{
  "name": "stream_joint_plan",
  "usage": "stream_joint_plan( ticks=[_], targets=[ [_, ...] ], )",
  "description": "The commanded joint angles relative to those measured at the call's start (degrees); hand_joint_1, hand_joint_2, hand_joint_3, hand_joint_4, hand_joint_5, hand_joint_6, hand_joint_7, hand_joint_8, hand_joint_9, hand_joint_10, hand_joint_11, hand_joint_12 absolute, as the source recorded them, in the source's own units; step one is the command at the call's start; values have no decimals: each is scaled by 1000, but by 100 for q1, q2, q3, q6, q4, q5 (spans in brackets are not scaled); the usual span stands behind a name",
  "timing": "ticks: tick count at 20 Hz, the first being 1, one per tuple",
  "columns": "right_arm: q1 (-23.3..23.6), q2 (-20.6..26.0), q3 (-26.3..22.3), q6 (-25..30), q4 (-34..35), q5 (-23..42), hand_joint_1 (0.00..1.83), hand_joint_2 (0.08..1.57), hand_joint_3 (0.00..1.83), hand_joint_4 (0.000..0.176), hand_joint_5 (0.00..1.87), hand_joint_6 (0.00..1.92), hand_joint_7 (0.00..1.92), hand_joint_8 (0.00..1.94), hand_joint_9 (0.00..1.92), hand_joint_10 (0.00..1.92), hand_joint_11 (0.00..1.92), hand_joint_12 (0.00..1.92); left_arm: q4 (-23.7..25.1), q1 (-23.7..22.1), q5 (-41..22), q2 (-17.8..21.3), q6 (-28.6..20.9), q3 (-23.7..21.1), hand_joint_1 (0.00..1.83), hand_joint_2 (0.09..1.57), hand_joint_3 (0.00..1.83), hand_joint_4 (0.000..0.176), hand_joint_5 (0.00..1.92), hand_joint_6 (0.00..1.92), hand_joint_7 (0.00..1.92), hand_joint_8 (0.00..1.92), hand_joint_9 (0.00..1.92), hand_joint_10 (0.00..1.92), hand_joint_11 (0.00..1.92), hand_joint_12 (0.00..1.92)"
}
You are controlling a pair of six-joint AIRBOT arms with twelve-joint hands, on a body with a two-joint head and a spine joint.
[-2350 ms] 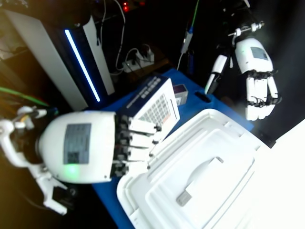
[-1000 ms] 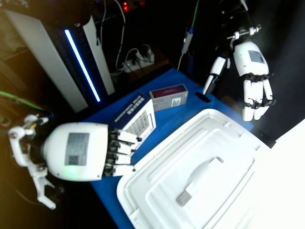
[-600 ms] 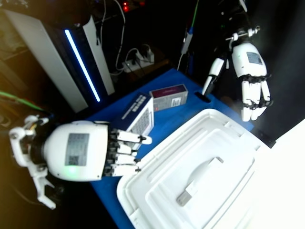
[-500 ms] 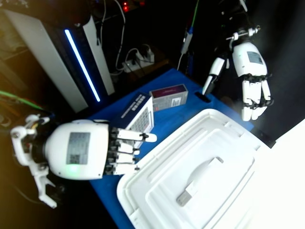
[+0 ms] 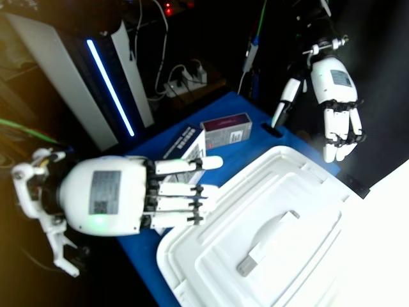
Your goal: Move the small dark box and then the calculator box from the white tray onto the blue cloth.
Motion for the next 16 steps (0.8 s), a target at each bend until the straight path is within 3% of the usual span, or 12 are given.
stream_joint_plan(
  ticks=[1, 2, 5, 6, 7, 8, 9, 11, 12, 13, 15, 16],
  targets=[
    [163, 22, 15, 31, 305, 550, 890, 679, 0, 176, 0, 0, 1, 0, 3, 0, 0, 577, -313, -36, -377, -10, 105, 43, 715, 920, 0, 64, 141, 0, 365, 3, 341, 7, 0, 911],
    [249, 39, 22, 30, 339, 563, 828, 660, 0, 176, 0, 0, 0, 0, 17, 1, 0, 662, -430, -36, -402, -10, 175, 50, 681, 905, 0, 76, 132, 0, 337, 0, 291, 0, 0, 869],
    [376, 42, 134, -116, 602, 615, 716, 620, 0, 164, 0, 0, 0, 0, 0, 0, 0, 690, -645, -38, -529, -6, 290, 56, 670, 914, 0, 70, 96, 0, 315, 0, 253, 0, 0, 804],
    [431, 42, 178, -207, 740, 634, 680, 617, 0, 123, 0, 0, 0, 0, 5, 1, 0, 788, -794, -39, -628, -2, 363, 56, 664, 913, 0, 87, 70, 0, 277, 0, 221, 0, 0, 752],
    [487, 42, 232, -291, 880, 648, 706, 643, 3, 173, 0, 0, 0, 0, 0, 0, 0, 784, -914, -40, -720, 6, 410, 55, 642, 926, 4, 99, 44, 0, 221, 0, 181, 0, 0, 671],
    [496, 41, 259, -320, 941, 652, 706, 643, 3, 173, 0, 0, 0, 0, 0, 0, 0, 784, -934, -44, -760, 8, 414, 57, 642, 926, 4, 99, 44, 0, 221, 0, 181, 0, 0, 671],
    [529, 59, 295, -377, 1030, 655, 666, 670, 2, 122, 0, 0, 0, 0, 0, 0, 0, 978, -949, -72, -820, 8, 416, 60, 612, 942, 9, 105, 18, 0, 214, 5, 166, 0, 0, 653],
    [580, 68, 323, -431, 1099, 656, 633, 690, 2, 139, 0, 0, 0, 0, 0, 0, 0, 1182, -1040, -94, -925, 8, 431, 58, 576, 956, 13, 77, 0, 0, 189, 1, 148, 0, 0, 657],
    [603, 68, 330, -489, 1163, 657, 633, 690, 2, 139, 0, 0, 0, 0, 0, 0, 0, 1182, -1137, -98, -995, 8, 481, 51, 576, 956, 13, 77, 0, 0, 189, 1, 148, 0, 0, 657],
    [605, 68, 329, -558, 1261, 658, 654, 688, 0, 139, 0, 0, 0, 0, 0, 0, 0, 1158, -1215, -105, -1062, 8, 527, 41, 577, 950, 9, 81, 0, 0, 166, 0, 139, 0, 0, 653],
    [605, 67, 331, -679, 1395, 658, 699, 708, 0, 175, 0, 0, 0, 0, 0, 0, 0, 897, -1330, -144, -1155, 7, 635, 6, 512, 913, 0, 97, 0, 0, 138, 0, 130, 0, 0, 742],
    [605, 67, 339, -700, 1425, 658, 701, 720, 3, 175, 0, 0, 0, 0, 0, 0, 0, 890, -1330, -169, -1173, 7, 639, -4, 496, 915, 0, 87, 0, 0, 138, 1, 130, 1, 0, 744]
  ],
)
